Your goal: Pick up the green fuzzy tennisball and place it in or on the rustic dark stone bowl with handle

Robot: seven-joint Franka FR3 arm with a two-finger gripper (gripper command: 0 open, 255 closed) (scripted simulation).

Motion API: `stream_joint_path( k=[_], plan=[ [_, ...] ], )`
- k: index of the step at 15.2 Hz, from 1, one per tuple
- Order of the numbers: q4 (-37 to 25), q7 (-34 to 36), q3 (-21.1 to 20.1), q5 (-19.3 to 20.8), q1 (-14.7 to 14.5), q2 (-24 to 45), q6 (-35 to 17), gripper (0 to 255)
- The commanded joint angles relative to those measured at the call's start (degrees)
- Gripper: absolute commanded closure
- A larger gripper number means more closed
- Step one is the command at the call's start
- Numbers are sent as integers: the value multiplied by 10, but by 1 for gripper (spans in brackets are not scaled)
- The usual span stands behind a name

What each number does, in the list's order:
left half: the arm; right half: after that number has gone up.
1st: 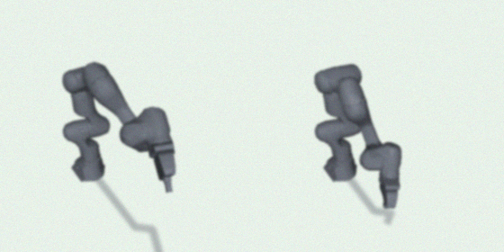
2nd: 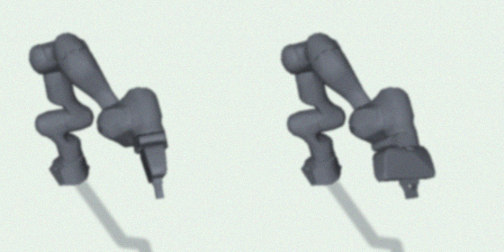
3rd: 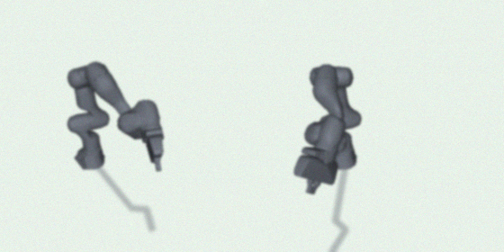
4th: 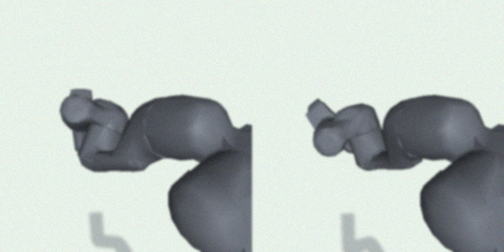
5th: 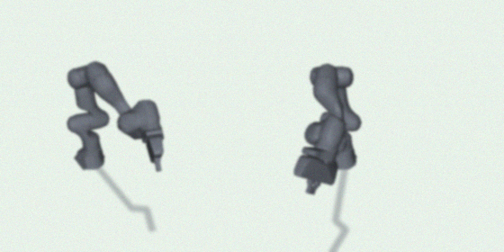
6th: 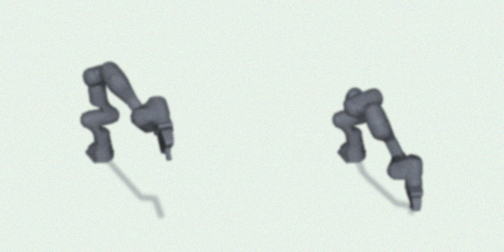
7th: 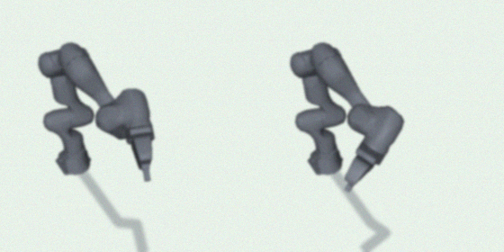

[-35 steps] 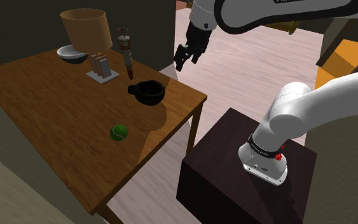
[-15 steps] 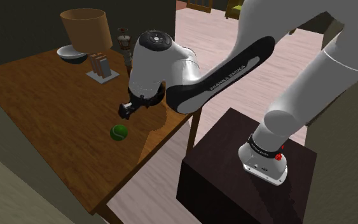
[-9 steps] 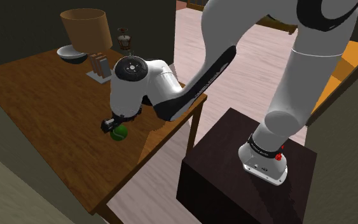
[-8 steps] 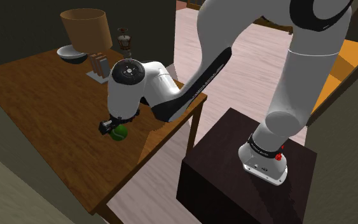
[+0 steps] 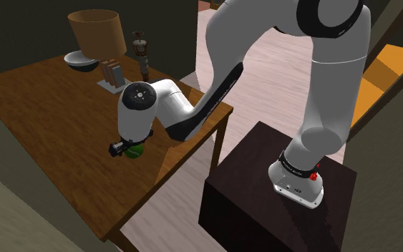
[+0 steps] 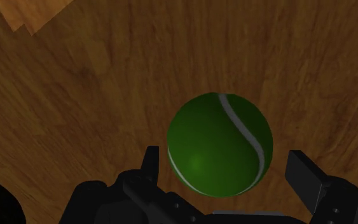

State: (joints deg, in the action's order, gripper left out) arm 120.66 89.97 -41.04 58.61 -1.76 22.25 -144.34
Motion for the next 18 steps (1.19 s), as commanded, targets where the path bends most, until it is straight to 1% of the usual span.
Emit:
stream_joint_path(
  k=[1, 8, 9, 18],
  plan=[
    [-4, 4, 5, 8, -3, 7, -1, 0],
    [-4, 4, 4, 7, -3, 7, -1, 0],
    [-4, 4, 4, 7, -3, 7, -1, 255],
    [-4, 4, 5, 8, -3, 7, -1, 255]
  ],
)
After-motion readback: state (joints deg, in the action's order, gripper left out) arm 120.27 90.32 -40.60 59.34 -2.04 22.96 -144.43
